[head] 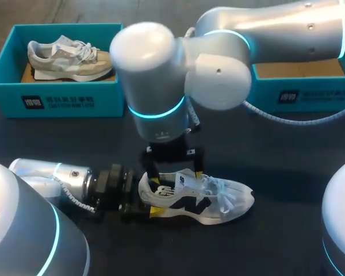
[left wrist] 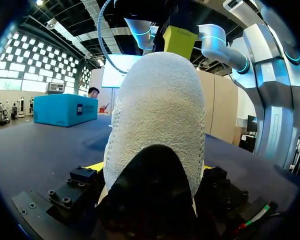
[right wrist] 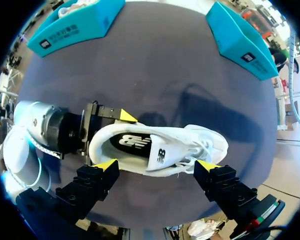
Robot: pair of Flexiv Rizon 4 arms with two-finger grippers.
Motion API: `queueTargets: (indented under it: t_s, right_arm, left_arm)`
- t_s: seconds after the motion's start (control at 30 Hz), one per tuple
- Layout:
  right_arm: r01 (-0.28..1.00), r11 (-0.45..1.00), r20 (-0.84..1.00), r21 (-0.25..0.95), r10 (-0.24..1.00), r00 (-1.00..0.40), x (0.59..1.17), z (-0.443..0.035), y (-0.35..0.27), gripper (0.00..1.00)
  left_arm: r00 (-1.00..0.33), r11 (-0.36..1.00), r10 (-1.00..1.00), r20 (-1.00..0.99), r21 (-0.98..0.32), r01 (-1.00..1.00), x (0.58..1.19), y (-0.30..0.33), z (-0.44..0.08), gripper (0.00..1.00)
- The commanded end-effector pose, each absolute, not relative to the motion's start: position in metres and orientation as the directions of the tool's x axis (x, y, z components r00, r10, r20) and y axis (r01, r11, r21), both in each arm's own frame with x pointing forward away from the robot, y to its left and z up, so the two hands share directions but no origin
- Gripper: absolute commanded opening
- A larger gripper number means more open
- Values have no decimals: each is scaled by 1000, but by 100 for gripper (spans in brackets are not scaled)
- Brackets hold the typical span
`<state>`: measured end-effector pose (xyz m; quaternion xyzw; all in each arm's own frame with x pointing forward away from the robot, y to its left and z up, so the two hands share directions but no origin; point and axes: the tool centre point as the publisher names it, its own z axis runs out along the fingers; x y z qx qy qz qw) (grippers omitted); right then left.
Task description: Take the shoe out of the shoebox, open the shoe tongue, remove and reinsert the insole, then place the shoe into the shoebox
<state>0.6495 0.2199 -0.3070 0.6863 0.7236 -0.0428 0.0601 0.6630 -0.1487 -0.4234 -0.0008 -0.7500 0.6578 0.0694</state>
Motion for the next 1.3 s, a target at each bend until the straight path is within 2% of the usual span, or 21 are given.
queueTargets:
  t_s: [0.03, 0.8, 1.3]
  right_arm:
    - [996, -19, -310, 84, 950, 44, 643, -316, 224, 100]
    - [995, 30, -311, 99, 951, 2, 657, -340, 194, 100]
    - [995, -1, -293, 104, 956, 31, 649, -346, 167, 100]
  left_arm:
    - [-990, 136, 91, 104, -987, -91, 659, -148, -428, 0]
    - [-990, 136, 91, 104, -987, -91, 659, -148, -428, 0]
    - [-990, 136, 91, 104, -987, -91, 659, -148, -428, 0]
